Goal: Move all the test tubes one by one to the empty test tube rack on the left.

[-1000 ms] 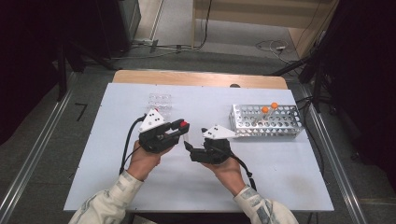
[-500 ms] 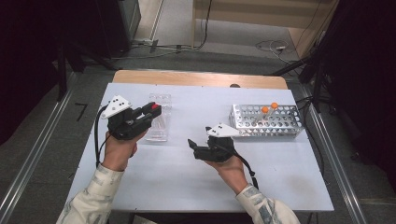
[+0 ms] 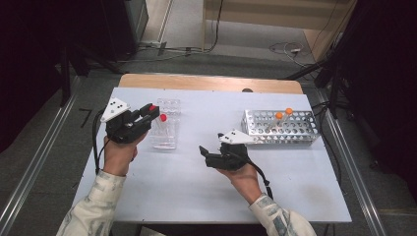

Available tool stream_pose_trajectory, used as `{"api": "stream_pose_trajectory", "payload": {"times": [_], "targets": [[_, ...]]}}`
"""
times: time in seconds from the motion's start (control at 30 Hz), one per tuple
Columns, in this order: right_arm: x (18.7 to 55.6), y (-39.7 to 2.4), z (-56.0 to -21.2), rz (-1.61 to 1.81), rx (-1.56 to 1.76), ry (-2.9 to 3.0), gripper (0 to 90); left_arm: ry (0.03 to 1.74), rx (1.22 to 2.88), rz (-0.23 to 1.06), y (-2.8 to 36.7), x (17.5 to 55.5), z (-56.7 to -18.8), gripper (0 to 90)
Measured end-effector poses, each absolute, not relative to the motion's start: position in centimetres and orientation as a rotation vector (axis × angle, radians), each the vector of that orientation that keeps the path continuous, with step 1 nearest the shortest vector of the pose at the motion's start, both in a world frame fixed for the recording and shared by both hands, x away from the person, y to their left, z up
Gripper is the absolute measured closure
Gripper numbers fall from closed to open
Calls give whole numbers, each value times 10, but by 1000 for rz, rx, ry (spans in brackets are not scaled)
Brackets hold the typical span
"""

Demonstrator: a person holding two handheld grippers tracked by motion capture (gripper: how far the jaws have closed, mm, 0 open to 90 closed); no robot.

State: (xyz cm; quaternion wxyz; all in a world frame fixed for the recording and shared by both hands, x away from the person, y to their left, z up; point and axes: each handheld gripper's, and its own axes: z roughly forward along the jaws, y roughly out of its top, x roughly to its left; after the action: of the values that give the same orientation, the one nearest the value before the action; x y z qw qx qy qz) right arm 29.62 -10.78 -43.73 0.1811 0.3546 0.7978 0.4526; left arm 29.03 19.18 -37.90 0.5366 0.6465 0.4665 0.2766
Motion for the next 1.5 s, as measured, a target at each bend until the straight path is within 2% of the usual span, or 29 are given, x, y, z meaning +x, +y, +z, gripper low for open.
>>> {"api": "stream_pose_trajectory", "payload": {"times": [0.47, 0.7, 0.8, 0.93, 1.07, 1.13, 1.2, 1.37, 1.5], "targets": [[296, -108, -437, 1283, 1002, 2254, 222, 1114, 1646, 735, 176, 299, -406, 696], [295, -109, -437, 1279, 996, 2254, 223, 1138, 1668, 707, 176, 302, -417, 692], [295, -111, -437, 1280, 998, 2254, 224, 1135, 1669, 691, 176, 301, -417, 644], [295, -112, -436, 1280, 1003, 2248, 225, 1136, 1642, 682, 179, 299, -415, 640], [296, -119, -432, 1283, 1009, 2212, 236, 1142, 1595, 657, 181, 297, -411, 555], [299, -126, -430, 1274, 1028, 2176, 242, 1146, 1582, 646, 181, 296, -409, 460], [304, -137, -428, 1249, 1055, 2138, 251, 1134, 1570, 625, 181, 296, -407, 413], [318, -174, -426, 1188, 1154, 2024, 270, 1140, 1560, 617, 177, 294, -402, 231], [325, -201, -424, 1144, 1211, 1943, 289, 1141, 1563, 625, 174, 294, -401, 189]]}}
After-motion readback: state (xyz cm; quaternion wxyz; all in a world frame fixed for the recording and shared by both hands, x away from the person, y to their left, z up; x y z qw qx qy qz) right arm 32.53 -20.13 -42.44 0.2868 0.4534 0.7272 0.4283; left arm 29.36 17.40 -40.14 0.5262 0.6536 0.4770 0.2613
